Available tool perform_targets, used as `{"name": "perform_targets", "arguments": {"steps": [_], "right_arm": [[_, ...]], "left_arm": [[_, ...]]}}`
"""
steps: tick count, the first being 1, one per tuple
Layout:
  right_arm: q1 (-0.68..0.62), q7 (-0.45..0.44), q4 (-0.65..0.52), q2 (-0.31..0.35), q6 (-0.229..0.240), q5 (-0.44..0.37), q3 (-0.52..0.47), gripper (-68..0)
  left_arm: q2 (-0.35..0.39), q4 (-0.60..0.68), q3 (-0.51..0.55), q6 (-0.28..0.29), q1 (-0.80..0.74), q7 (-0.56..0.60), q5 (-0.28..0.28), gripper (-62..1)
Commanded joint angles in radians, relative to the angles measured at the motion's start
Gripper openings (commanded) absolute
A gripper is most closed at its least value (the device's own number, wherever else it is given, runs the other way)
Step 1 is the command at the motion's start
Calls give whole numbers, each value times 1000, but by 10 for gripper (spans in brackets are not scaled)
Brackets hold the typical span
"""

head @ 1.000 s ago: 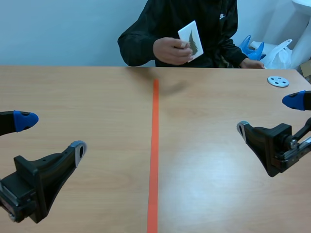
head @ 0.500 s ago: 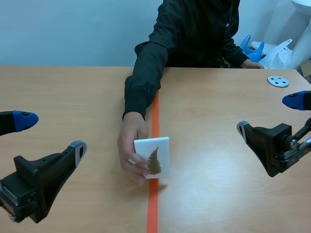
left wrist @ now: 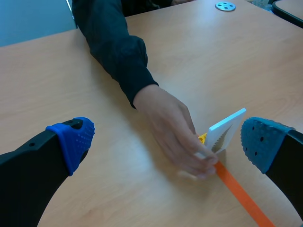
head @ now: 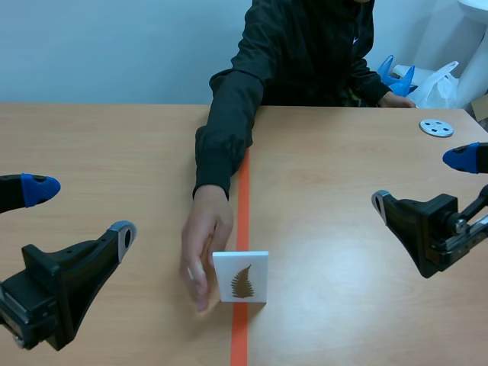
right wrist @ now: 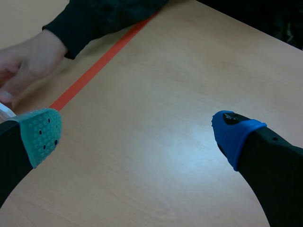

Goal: Sort the leaf by its shape. The table is split by an orange tape line. A compound leaf with several leaflets goes to the left side, a simple leaf with one blade goes to the right side. Return to the home posture when a red brick is placed on the table.

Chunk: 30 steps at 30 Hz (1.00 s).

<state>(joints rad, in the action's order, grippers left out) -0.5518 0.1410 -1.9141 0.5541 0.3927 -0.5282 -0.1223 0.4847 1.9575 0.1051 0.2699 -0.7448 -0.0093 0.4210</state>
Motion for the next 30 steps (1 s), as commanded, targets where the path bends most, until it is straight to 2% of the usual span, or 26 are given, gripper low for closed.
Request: {"name": "perform_targets", "arguments": {"steps": [1,9,12,21,25,30], "right_arm": [[12,-7,-14,-1,-4,-7,-1,4],[12,36,-14,0,5,-7,14,4],[12,37,-14,0,40,-7,53,4],[84,23,34,0,54,84,232,4],[159,-18,102,-5,54,126,329,4],[264,-45,209,-48,66,193,449,4]], "left_arm": [[-8,14,5,2,0,19,9,14],[-8,14,5,2,0,19,9,14],[-8,14,5,2,0,19,9,14],[-8,14,5,2,0,19,9,14],[-8,14,5,2,0,19,9,14],[-8,14,5,2,0,19,8,14]]}}
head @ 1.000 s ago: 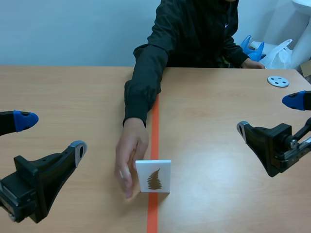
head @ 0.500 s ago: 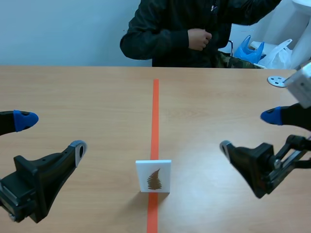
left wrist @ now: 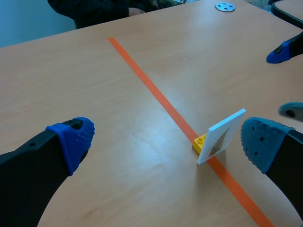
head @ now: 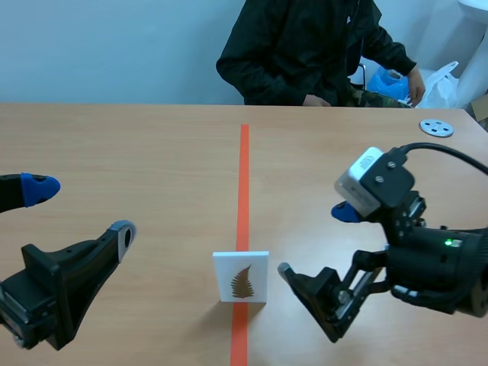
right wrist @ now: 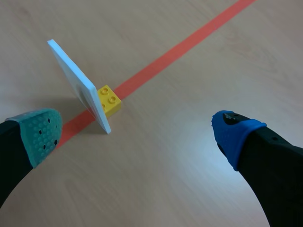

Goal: Sort the leaf by its shape. The table is split by an orange tape line. A compound leaf with several leaflets goes to the left side, a simple leaf with one blade goes to the right side. Return to the home posture when a red brick is placed on the table.

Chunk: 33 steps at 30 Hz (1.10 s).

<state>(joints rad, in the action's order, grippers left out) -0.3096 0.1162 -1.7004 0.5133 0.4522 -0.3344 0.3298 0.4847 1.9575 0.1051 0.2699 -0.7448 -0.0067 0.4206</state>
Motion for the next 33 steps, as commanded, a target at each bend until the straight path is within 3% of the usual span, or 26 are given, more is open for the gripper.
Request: {"name": "perform_targets", "arguments": {"steps": [1,13,18,33], "right_arm": [[42,-31,17,-17,10,14,20,4],[236,-112,286,-144,13,131,235,-3],[260,-132,324,-162,13,178,278,-165],[259,-115,324,-161,13,178,280,-590]], "left_arm": [[-8,14,5,2,0,17,9,14],[-8,14,5,2,0,17,5,14],[-8,14,5,2,0,17,5,14],[-8,13,5,2,0,17,5,14]]}}
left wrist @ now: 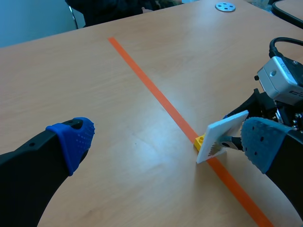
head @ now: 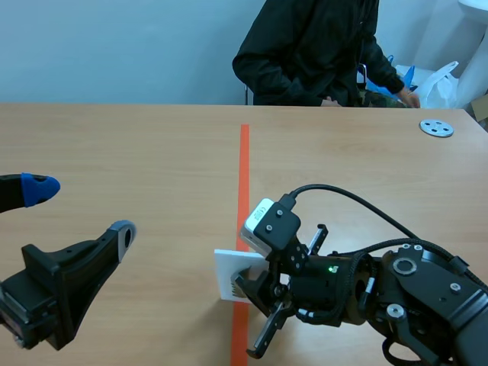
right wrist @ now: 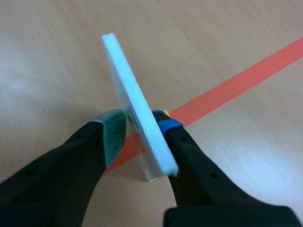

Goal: Sort the leaf by its shape. The table is split by an orange tape line. A compound leaf with several leaflets goes to the left side, a simple leaf with one blade goes to the right side. Return to the home posture when a red brick is placed on the table.

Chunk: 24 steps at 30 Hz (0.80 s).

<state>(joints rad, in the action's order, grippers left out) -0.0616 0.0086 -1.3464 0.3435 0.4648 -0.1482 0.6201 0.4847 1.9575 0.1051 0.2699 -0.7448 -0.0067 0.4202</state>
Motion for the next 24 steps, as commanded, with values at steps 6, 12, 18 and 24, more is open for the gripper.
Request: {"name": "perform_targets", "arguments": {"steps": [6,12,18,24], "right_arm": [[12,-8,-34,8,0,-8,-16,-664],[11,23,-115,9,0,-12,-105,-664],[8,107,-176,9,0,-116,-268,-664],[6,167,-176,8,-14,-280,-483,-664]], "left_arm": [[-8,13,5,2,0,17,6,14],[-8,13,5,2,0,17,6,14],[-8,13,5,2,0,18,6,14],[-8,13,5,2,0,17,6,14]]}}
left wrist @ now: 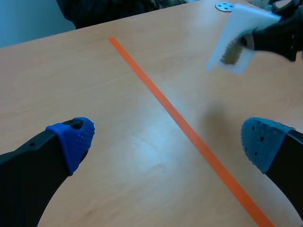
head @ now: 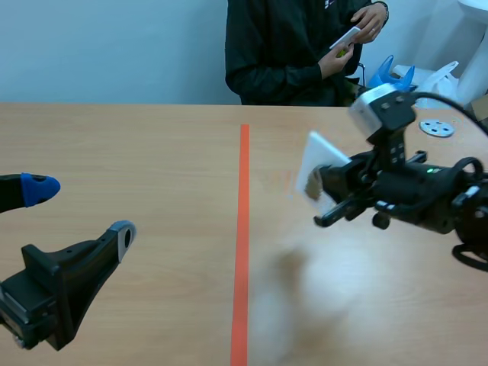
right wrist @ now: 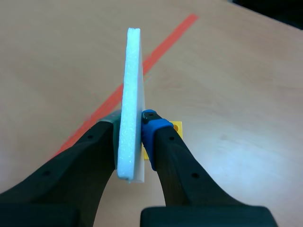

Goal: Sort the leaf by its shape. The table is split by an orange tape line. A compound leaf with several leaflets goes to the left side, a simple leaf with one blade goes to the right side. Return to the home posture when a red brick is placed on the table.

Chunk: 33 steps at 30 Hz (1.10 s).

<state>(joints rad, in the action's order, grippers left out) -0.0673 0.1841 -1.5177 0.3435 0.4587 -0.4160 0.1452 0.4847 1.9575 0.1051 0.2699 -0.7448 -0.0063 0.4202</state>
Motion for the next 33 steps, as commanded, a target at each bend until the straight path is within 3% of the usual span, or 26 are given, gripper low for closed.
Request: {"name": "perform_targets", "arguments": {"steps": [1,5,9,19,26,33], "right_arm": [[12,-3,-5,8,-26,-31,-40,-664],[14,-2,8,8,-113,-66,-137,-665],[39,-8,67,9,-181,-68,-172,-665],[218,-95,392,11,-183,-57,-172,-665],[306,-227,602,11,-222,45,-153,-665],[347,-328,745,11,-227,97,-107,-664]], "left_arm": [[-8,13,5,2,0,17,6,14],[-8,13,5,2,0,17,6,14],[-8,13,5,2,0,17,6,14],[-8,13,5,2,0,17,6,14],[-8,13,5,2,0,16,6,14],[-8,13,5,2,0,17,6,14]]}}
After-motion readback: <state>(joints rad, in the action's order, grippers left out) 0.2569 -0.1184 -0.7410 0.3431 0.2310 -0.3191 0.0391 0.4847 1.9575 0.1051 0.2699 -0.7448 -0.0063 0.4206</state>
